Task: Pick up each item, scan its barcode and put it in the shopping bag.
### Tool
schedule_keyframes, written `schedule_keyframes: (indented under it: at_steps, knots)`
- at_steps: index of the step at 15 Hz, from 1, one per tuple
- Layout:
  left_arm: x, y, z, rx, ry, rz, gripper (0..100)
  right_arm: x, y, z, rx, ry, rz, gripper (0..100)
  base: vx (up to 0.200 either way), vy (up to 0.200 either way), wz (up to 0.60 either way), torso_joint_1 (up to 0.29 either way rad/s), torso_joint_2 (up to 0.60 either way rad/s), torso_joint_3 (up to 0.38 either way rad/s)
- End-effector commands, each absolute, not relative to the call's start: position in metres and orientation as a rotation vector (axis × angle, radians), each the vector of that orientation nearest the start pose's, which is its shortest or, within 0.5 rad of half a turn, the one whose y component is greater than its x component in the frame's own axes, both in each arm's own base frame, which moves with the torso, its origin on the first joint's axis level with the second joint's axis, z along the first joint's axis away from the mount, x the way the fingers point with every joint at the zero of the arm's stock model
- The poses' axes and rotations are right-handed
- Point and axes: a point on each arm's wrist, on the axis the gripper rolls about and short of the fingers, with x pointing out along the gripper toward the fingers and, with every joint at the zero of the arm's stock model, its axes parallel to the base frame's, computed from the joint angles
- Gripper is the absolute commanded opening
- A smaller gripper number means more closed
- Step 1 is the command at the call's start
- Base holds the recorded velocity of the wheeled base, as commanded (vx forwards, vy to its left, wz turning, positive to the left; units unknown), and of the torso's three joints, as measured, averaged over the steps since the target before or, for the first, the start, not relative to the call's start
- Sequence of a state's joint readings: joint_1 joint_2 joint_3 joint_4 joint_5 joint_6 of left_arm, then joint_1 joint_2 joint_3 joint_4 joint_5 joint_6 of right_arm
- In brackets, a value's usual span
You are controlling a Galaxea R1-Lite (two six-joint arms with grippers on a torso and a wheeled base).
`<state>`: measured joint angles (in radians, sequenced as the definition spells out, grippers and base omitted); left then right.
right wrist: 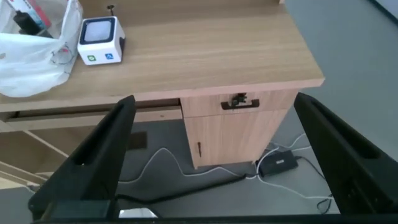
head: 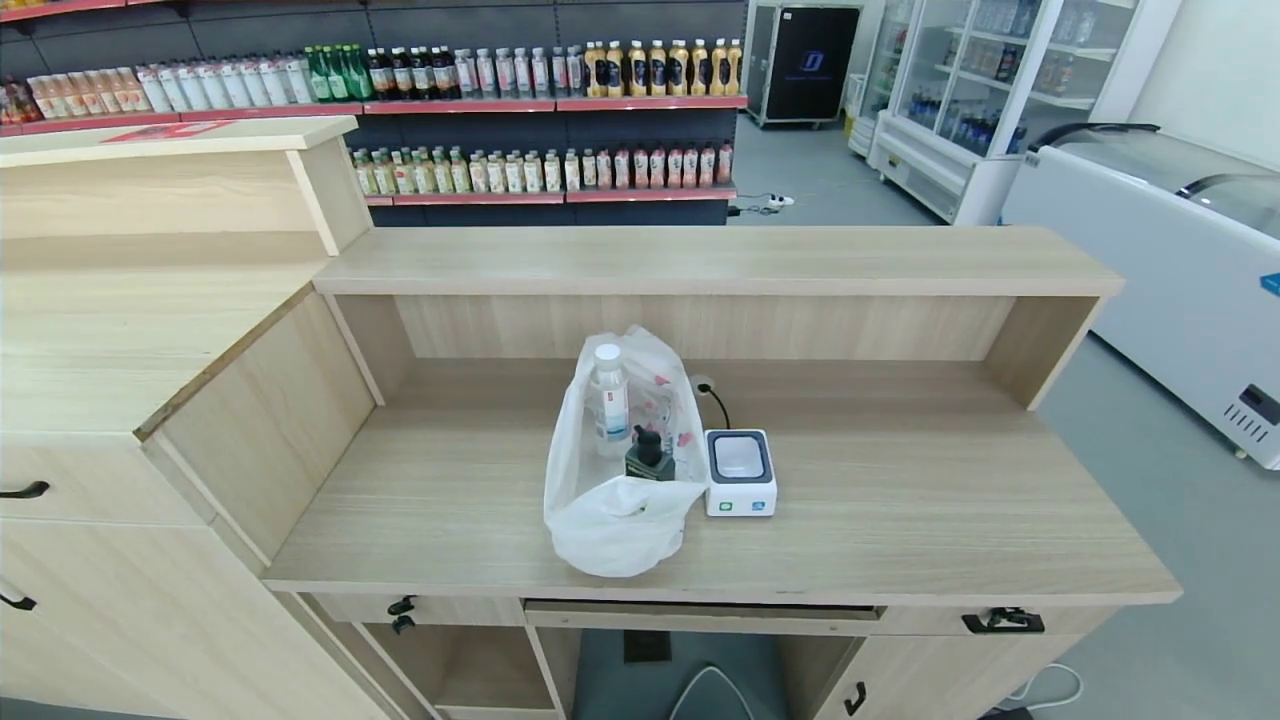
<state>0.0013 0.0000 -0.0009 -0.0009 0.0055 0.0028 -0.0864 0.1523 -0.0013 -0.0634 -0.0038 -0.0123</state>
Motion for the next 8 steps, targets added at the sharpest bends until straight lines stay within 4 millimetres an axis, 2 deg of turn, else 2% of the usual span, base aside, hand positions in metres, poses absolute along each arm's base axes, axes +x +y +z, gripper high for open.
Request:
schedule_keyframes:
  at_steps: [1, 8]
  knots:
    - [-0.0229, 0.0001, 0.0761, 0.003, -0.003, 0.008, 100, -0.015, 0.0011, 0.0836, -0.009, 0.036, -0.083, 100, 0.0, 0.0, 0.0, 0.0, 0.0, 0.0]
    - [-0.0228, 0.0001, 0.0756, 0.003, -0.002, 0.008, 100, -0.0149, 0.0011, 0.0844, -0.014, 0.028, -0.083, 100, 0.0, 0.0, 0.0, 0.0, 0.0, 0.0]
